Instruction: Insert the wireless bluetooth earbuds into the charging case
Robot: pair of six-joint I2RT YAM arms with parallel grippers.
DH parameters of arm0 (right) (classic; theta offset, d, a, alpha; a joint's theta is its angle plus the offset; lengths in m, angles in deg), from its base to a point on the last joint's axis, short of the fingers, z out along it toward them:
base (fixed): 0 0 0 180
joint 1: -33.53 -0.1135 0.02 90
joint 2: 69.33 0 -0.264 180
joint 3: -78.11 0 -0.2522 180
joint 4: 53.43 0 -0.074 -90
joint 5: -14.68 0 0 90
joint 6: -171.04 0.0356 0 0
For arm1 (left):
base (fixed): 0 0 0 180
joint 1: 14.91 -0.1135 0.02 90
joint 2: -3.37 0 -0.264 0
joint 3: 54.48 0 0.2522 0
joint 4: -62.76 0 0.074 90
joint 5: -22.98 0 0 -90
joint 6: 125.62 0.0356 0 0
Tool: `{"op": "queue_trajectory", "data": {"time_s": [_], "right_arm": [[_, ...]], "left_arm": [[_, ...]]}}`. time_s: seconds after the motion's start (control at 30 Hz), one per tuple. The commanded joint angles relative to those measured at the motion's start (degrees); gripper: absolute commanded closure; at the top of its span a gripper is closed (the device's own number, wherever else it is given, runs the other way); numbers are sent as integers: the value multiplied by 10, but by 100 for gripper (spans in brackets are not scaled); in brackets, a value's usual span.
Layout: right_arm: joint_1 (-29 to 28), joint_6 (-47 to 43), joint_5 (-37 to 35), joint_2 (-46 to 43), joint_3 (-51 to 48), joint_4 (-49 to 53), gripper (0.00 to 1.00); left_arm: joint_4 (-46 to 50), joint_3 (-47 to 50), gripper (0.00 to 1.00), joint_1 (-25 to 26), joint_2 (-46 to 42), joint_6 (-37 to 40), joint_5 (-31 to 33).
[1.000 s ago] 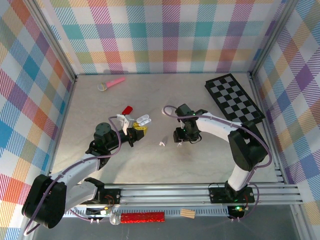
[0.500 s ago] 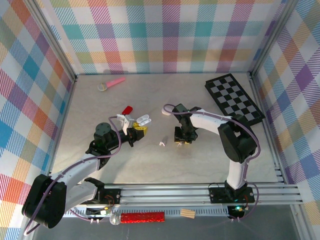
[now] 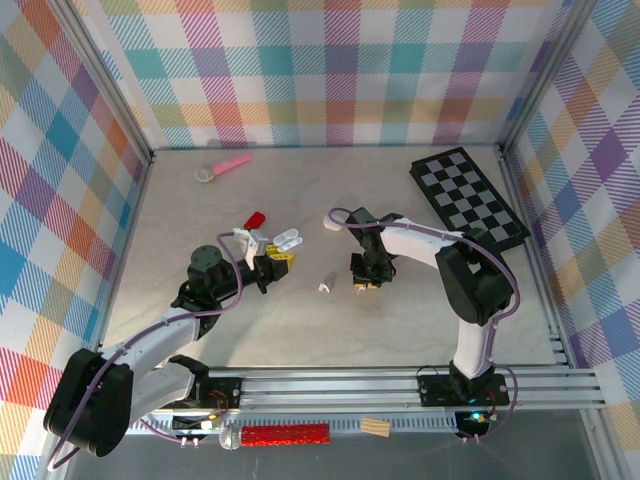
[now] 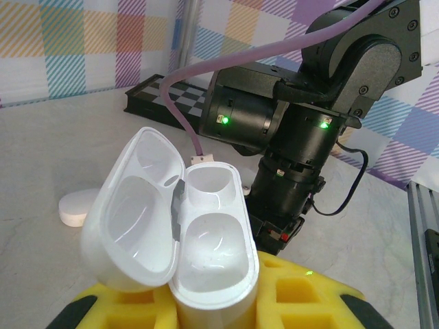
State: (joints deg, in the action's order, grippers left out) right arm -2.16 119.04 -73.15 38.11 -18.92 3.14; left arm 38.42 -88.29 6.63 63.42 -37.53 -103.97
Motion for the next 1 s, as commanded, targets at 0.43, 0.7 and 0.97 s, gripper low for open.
{"op": "queue_trajectory", "data": {"time_s": [0.43,0.7,0.97], "right_arm": [[-4,-29,-84,-155,-124,-177,78],[-5,-93,-130,-268,-175,-277,79],[-5,-151,-140,-340,-167,-321,79]], "left_arm": [[-26,-8,100,-1,26,12,5],[-32,-36,100,41,71,15,29],[11,-99,100,81,120,27,43]]}}
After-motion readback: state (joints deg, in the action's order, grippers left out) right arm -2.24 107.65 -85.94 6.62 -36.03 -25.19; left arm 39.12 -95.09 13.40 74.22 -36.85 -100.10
